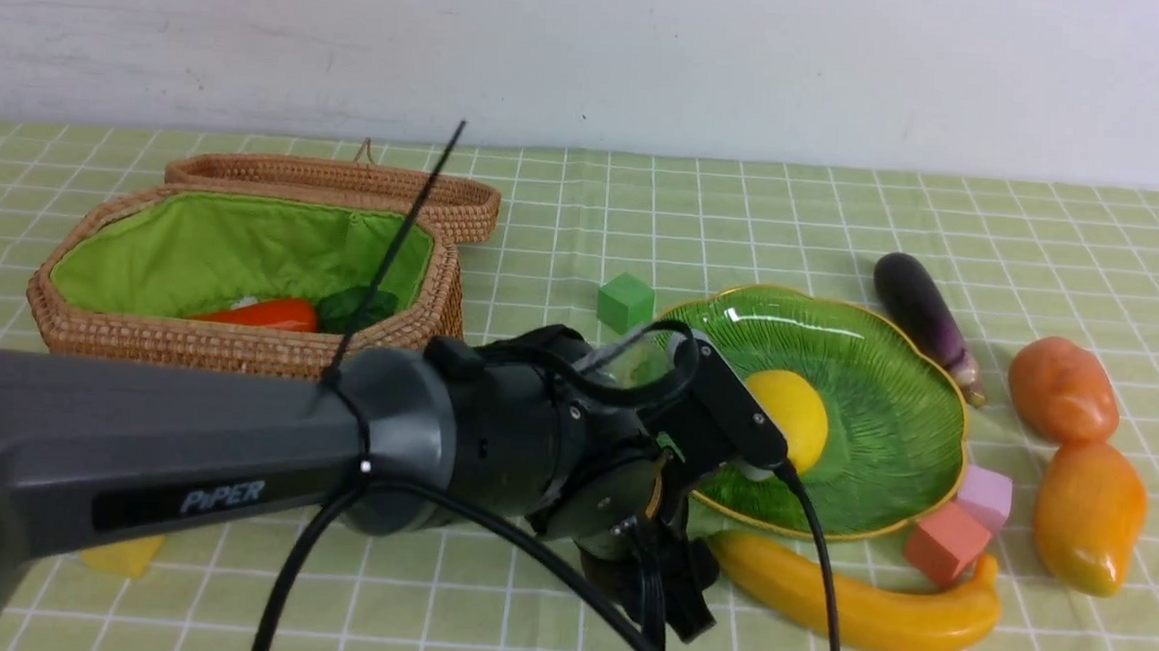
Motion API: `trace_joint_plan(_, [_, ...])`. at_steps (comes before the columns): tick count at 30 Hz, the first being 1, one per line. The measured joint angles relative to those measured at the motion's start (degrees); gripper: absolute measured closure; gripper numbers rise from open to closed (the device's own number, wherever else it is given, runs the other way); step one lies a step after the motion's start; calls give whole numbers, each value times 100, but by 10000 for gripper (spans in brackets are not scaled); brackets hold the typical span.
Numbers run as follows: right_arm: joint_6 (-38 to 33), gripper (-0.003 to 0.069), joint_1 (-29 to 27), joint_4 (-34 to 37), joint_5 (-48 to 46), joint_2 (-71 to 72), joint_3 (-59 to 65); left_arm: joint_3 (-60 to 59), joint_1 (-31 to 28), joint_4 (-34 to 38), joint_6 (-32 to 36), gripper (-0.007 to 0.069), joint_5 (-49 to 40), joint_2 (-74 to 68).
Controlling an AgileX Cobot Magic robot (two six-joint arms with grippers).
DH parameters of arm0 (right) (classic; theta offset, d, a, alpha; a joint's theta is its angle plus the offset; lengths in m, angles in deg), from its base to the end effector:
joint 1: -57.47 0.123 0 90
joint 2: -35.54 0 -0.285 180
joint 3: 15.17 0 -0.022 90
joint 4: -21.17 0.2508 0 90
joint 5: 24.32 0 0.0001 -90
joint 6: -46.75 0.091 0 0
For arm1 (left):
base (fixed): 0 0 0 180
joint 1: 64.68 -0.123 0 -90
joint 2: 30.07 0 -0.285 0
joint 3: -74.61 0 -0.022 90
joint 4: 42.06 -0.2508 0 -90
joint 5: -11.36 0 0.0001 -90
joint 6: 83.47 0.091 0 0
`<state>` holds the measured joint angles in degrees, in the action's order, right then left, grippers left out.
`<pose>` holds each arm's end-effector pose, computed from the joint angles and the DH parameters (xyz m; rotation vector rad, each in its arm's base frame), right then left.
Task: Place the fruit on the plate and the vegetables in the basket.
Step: Grab a mangosteen with your left arm and put it on the plate on the right
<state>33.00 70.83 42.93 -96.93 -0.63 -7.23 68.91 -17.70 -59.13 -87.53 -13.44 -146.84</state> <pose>-0.0021 0.0326 0.4499 -0.5792 1.9260 0.4352 0.2823 -0.2861 0.1862 1.2014 2.2428 -0.0849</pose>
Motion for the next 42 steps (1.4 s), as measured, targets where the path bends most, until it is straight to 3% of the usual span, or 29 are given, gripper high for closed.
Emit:
trace_joint_plan(10, [0, 424, 0, -5, 0, 8, 0, 54, 0, -48, -24, 118, -228, -25])
trace_joint_plan(20, [0, 424, 0, -48, 0, 8, 0, -9, 0, -25, -159, 124, -1229, 1019])
trace_joint_plan(24, [0, 424, 0, -164, 0, 8, 0, -9, 0, 41, -174, 124, -740, 1411])
trace_joint_plan(31, [75, 424, 0, -630, 263, 13, 0, 156, -20, 211, -478, 127, 1270, 967])
trace_joint_plan(42, [157, 424, 0, -646, 264, 20, 0, 1842, -385, 212, -966, 127, 701, -464])
